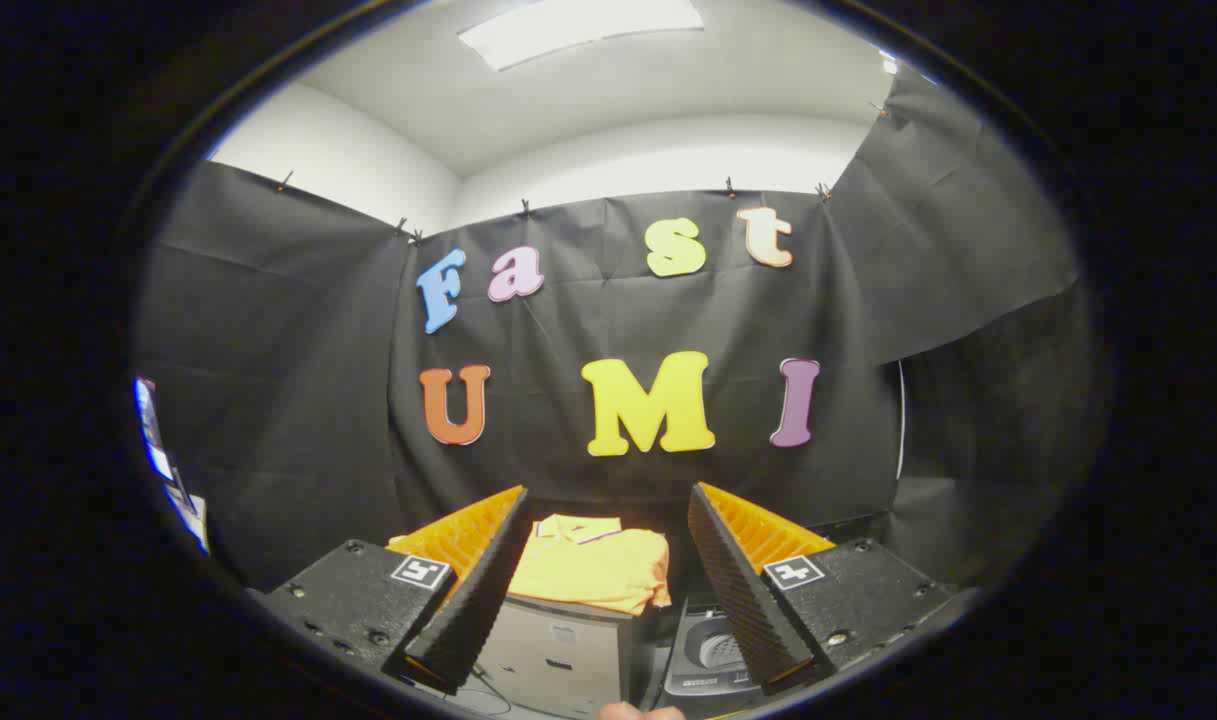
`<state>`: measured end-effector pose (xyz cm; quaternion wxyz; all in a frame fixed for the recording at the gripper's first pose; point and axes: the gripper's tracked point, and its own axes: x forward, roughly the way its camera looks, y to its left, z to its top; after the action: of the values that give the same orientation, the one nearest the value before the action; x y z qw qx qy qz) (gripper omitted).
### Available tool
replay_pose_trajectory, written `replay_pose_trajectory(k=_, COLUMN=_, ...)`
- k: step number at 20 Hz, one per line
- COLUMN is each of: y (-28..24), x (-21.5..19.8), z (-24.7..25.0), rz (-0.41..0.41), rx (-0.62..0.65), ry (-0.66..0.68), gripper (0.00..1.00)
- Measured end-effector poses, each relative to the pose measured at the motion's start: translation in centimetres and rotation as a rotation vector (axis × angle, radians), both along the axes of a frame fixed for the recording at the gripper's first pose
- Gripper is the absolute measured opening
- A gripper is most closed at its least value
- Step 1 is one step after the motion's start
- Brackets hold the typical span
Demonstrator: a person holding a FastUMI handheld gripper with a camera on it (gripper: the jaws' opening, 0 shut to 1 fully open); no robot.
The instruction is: Put the clothes into the washing machine and then close the washing machine lid.
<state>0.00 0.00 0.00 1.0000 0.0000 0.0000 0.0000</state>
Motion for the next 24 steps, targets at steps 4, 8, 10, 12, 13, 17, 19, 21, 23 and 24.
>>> replay_pose_trajectory(k=4, y=0.7, x=0.3, z=-0.5, rz=0.012, rx=0.009, ry=0.02, gripper=0.99)
replay_pose_trajectory(k=8, y=1.0, x=0.0, z=-0.9, rz=0.012, rx=0.005, ry=0.034, gripper=0.99)
replay_pose_trajectory(k=10, y=1.2, x=-0.1, z=-1.0, rz=0.01, rx=0.002, ry=0.041, gripper=0.99)
replay_pose_trajectory(k=12, y=1.1, x=-0.4, z=-1.2, rz=0.002, rx=0.0, ry=0.047, gripper=0.99)
replay_pose_trajectory(k=13, y=1.0, x=-0.4, z=-1.3, rz=-0.004, rx=-0.001, ry=0.05, gripper=0.99)
replay_pose_trajectory(k=17, y=0.7, x=-0.9, z=-1.3, rz=-0.033, rx=-0.023, ry=0.052, gripper=0.99)
replay_pose_trajectory(k=19, y=1.0, x=-1.0, z=-1.4, rz=-0.043, rx=-0.038, ry=0.057, gripper=0.99)
replay_pose_trajectory(k=21, y=1.3, x=-1.0, z=-1.3, rz=-0.052, rx=-0.048, ry=0.052, gripper=0.99)
replay_pose_trajectory(k=23, y=1.7, x=-1.1, z=-1.0, rz=-0.065, rx=-0.056, ry=0.043, gripper=0.99)
replay_pose_trajectory(k=24, y=1.8, x=-1.0, z=-0.8, rz=-0.077, rx=-0.055, ry=0.041, gripper=0.99)
